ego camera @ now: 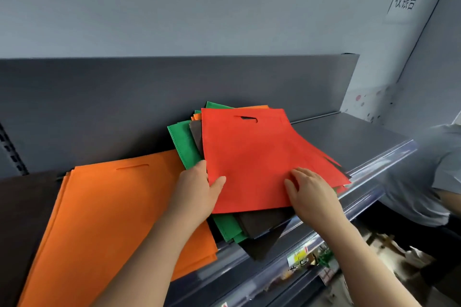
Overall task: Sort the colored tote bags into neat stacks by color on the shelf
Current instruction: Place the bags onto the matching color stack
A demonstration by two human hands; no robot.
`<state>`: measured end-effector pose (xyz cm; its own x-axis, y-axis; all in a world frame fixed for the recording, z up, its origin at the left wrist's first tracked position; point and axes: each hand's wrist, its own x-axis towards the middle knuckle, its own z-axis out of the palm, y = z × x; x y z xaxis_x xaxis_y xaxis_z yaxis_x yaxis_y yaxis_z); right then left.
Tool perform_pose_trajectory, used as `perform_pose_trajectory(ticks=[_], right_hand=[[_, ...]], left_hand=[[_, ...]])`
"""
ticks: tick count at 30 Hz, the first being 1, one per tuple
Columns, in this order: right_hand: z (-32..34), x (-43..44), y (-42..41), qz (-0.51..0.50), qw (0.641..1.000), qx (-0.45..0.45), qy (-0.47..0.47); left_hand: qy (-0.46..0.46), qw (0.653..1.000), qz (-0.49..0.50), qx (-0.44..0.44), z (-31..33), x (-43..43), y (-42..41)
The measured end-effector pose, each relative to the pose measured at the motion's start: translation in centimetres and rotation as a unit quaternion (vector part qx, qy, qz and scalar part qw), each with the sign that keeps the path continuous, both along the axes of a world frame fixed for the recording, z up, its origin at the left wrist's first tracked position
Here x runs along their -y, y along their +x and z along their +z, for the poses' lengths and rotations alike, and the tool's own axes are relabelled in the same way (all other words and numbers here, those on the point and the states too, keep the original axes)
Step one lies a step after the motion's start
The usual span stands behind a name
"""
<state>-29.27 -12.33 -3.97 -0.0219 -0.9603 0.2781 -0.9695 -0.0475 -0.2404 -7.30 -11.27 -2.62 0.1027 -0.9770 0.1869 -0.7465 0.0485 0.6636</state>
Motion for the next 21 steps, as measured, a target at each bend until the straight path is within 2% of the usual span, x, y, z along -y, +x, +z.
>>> perform_pose_trajectory(ticks=[4, 7, 11, 14, 17, 21], right_hand=[[0.1, -0.5, 0.1, 0.071, 0.996, 0.056, -0.013], [0.6, 0.8, -1.8, 0.016, 0.997, 0.079, -0.018], [1.6, 1.4, -3.4, -0.039, 0.998, 0.024, 0.052], [1.4, 0.8, -2.9, 0.022, 0.999, 0.019, 0.042], [1.3, 0.2, -2.3, 0.067, 0.996, 0.055, 0.032], [1.0, 0.7, -2.6, 0.07, 0.994, 0.081, 0.014]], left_hand=[[-0.011, 0.995, 0.087, -0.045, 0.1, 0.2, -0.5], [-0.017, 0.988, 0.123, -0.096, -0.1, -0.1, -0.5], [-0.024, 0.988, 0.085, -0.123, -0.4, -0.6, -1.0], [-0.016, 0.989, 0.088, -0.121, -0.2, -0.5, -1.5], [-0.013, 0.987, 0.112, -0.116, -0.3, -0.3, -1.5], [-0.028, 0.983, 0.153, -0.094, -0.2, -0.5, -1.0]])
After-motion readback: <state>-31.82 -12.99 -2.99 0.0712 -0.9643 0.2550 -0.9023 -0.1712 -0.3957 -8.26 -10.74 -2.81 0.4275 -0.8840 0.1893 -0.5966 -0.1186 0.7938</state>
